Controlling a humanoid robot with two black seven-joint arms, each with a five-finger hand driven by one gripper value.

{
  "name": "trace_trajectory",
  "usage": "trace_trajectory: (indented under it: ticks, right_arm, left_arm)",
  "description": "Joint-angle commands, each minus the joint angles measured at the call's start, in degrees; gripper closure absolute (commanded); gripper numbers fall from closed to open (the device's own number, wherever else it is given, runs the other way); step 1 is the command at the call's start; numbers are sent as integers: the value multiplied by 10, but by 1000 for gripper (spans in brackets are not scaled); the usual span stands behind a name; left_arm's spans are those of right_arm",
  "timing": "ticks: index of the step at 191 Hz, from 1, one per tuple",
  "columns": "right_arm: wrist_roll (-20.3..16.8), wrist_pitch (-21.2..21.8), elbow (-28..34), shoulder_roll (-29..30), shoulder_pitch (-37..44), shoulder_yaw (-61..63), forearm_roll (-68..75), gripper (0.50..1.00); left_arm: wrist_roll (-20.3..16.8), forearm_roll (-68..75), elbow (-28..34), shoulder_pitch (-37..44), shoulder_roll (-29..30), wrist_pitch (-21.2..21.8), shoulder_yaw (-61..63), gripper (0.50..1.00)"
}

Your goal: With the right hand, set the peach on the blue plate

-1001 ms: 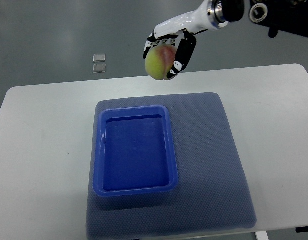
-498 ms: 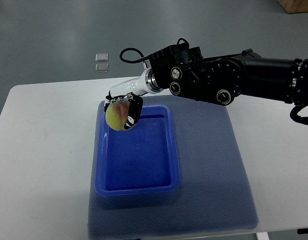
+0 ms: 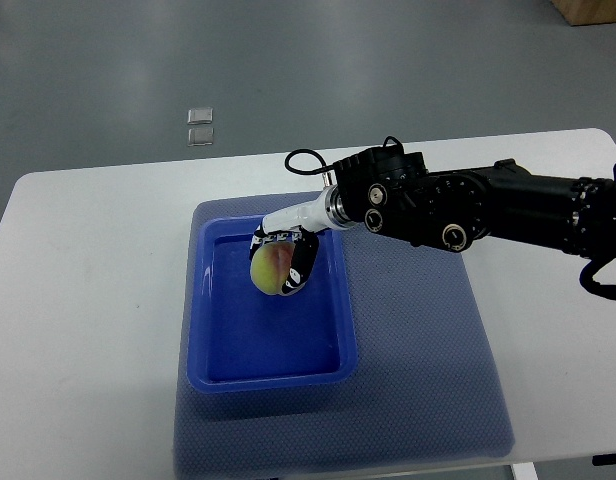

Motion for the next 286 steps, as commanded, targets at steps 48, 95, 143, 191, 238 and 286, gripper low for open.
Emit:
trace_trajectory:
  ticks: [48, 95, 143, 191, 238, 286]
  right_arm:
    - [1, 0, 1, 0, -13, 1, 4, 626]
    - [1, 10, 2, 0, -1, 5, 8, 574]
    - [1, 21, 3, 0, 31, 95, 12, 572]
    - [21, 17, -2, -91, -26, 272, 18, 572]
    - [28, -11, -37, -113, -181, 576, 75, 572]
    - [72, -50, -115, -75, -253, 740, 237, 572]
  left_arm:
    - [0, 0, 1, 0, 0, 0, 0, 500]
    - [0, 0, 1, 0, 0, 0, 0, 500]
    - [0, 0, 1, 0, 0, 0, 0, 500]
    - [1, 0, -2, 0, 0, 0, 1, 500]
    - [0, 1, -6, 0, 0, -1, 1, 500]
    - [1, 1, -6, 1, 0, 0, 1, 500]
